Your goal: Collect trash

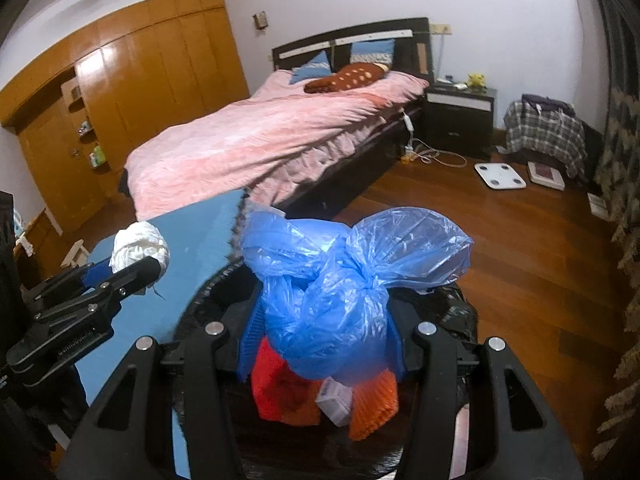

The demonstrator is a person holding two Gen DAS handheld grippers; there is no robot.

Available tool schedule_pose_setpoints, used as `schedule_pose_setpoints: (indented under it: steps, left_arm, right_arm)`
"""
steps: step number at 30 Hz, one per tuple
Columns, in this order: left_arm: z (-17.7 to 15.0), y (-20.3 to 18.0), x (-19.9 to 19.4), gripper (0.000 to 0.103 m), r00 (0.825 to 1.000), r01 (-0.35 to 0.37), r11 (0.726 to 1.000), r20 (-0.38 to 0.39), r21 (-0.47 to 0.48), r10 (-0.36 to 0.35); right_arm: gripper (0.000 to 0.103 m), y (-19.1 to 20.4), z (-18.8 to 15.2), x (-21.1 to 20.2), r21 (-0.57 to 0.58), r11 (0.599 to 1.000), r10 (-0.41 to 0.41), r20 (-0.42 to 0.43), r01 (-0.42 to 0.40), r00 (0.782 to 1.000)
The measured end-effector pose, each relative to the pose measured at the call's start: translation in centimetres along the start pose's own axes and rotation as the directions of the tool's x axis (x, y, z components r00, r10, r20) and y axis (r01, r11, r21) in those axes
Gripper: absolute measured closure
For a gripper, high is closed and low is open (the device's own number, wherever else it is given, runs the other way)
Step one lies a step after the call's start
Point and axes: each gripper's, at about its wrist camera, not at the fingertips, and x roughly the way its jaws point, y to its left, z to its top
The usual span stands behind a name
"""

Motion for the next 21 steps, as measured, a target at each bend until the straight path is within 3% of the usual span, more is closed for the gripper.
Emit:
schedule_pose_setpoints:
  steps: [8,15,21]
  left_arm:
    - [0.5,-1.0,2.9,0.055,0.998,0.043,0.999,-0.041,0.003,-0.043]
    - [0.9,-0.9,3.4,0.029,0.997,0.055,0.998,-0.045,-0.003,-0.055]
    - [1.4,0.0,2.5,0.014,0.999,0.025,1.0,-0.029,-0.012,-0.025]
  right_arm:
    - [0.052,-1.5,-0.6,2.6,0.012,1.0,-0.028,-0.036,0.028,0.999]
    - [0.027,-2.0,-1.1,4.6,0.004,0.998,-0.061,-0.073,0.062,0.995]
    - [0.011,-2.0,-0.9,4.1,0.017,0.998,-0.065,-0.066,0.066,0.996]
